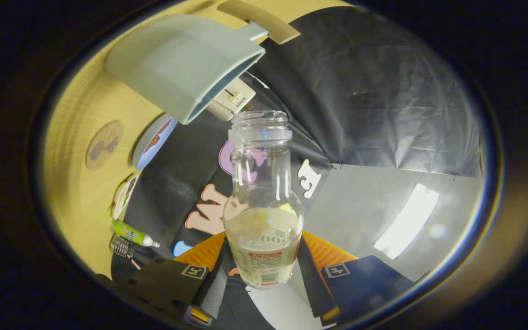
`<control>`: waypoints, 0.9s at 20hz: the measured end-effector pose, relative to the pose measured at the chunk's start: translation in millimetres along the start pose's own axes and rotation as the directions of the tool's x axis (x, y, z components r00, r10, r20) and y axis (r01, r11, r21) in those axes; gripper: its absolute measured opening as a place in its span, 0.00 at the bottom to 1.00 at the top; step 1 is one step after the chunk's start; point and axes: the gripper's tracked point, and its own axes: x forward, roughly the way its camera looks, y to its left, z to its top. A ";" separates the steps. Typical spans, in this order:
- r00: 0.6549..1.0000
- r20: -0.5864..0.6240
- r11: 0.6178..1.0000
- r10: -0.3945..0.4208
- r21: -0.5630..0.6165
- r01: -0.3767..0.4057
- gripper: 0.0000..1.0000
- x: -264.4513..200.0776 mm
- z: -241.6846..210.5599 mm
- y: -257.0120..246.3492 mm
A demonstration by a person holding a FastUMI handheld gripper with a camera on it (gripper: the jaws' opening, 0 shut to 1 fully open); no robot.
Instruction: Take the bottle from table, then pour the juice into the cup, finally place the bottle on the coaster
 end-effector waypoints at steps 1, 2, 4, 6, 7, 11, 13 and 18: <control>1.000 0.002 1.000 0.000 -0.001 0.000 0.77 -0.8 1.1 0.5; 1.000 0.004 1.000 0.001 -0.002 -0.001 0.77 -2.3 2.5 1.3; 1.000 0.008 1.000 0.004 -0.001 -0.004 0.77 -3.4 4.6 2.6; 1.000 0.004 1.000 0.018 0.011 -0.018 0.77 -5.4 5.2 5.6; 0.999 -0.006 0.998 0.046 0.040 -0.046 0.77 -7.2 4.8 10.3; 0.960 -0.060 0.922 0.273 0.299 -0.244 0.77 -17.4 -7.9 62.8; 0.927 -0.066 0.843 0.370 0.444 -0.304 0.77 -23.6 -9.5 77.1; 0.760 0.073 0.333 0.645 0.869 -0.366 0.77 -42.1 12.3 102.1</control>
